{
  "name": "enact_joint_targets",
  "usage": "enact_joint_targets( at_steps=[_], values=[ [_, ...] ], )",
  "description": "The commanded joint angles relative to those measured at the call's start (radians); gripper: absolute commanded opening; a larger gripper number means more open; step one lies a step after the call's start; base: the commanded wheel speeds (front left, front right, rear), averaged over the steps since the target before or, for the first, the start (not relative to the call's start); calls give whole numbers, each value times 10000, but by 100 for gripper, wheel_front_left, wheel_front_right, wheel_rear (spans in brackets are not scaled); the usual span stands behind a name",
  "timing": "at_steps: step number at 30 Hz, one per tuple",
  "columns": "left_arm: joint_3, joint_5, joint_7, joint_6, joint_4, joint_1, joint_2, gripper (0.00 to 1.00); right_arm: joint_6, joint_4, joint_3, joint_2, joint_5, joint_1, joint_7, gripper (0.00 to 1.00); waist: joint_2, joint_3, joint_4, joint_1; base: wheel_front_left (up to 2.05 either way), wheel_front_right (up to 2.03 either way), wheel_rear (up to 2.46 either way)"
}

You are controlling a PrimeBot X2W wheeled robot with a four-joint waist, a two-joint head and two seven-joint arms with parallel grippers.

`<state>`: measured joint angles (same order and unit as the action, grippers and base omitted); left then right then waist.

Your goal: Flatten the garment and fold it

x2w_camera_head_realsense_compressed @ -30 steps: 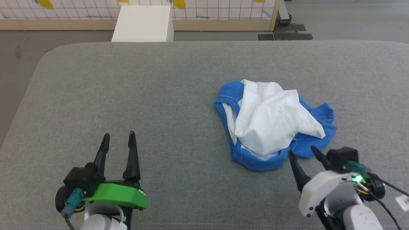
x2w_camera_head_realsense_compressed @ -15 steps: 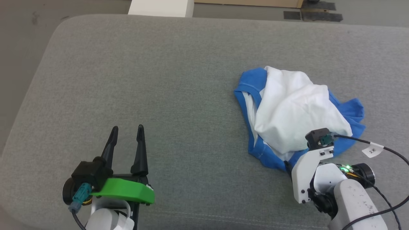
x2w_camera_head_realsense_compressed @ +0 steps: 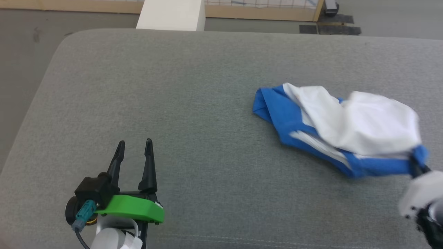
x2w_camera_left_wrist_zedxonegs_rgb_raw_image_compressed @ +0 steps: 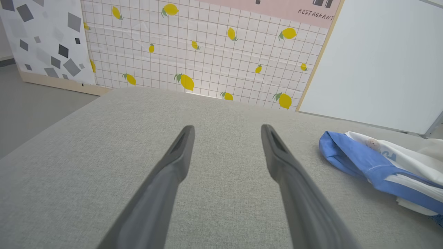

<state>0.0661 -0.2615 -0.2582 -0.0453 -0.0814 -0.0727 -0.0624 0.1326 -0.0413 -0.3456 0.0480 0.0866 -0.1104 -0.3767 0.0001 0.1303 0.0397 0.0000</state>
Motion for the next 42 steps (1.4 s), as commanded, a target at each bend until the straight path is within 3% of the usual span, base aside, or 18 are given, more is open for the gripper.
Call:
enact_joint_targets(
  at_steps=[1,7,8,9,10,17,22,33,42],
  values=[
    [-26,165,-36,-89,-4,37,44,100,-19,105,-516,22,151,337,-29,0,-1,-182,-260,0,0,0,0],
    [-43,178,-36,-133,-76,-13,70,100,-19,-439,-1697,22,257,976,-459,0,-1,-206,-508,0,0,0,0],
    [-52,180,-36,-134,-75,-14,73,100,-19,-500,-1708,22,328,992,-426,15,-1,-204,-532,0,0,0,0],
    [-62,181,-36,-139,-76,-9,77,100,-19,-531,-1646,22,376,1016,-325,70,-1,-204,-562,0,0,0,0],
    [-65,184,-36,-146,-90,1,79,100,-19,-577,-1607,22,498,1017,-190,100,-1,-206,-588,0,0,0,0],
    [242,70,-27,-152,-418,-218,101,100,-19,281,-703,22,186,1199,2209,100,-1,-237,-752,0,0,0,0],
    [1102,-135,773,-79,-849,-1520,115,100,-19,1113,529,22,205,1275,3828,100,-1,116,-1210,0,0,0,0],
    [3620,-1796,3802,569,-3567,-5558,120,100,-19,1188,2184,22,531,1016,4434,100,-1,1129,-2440,0,0,0,0],
    [4566,-1446,6345,1071,-6043,-7280,23,100,-19,859,2764,22,818,768,4676,100,-1,1559,-3320,0,0,0,0]
  ],
)
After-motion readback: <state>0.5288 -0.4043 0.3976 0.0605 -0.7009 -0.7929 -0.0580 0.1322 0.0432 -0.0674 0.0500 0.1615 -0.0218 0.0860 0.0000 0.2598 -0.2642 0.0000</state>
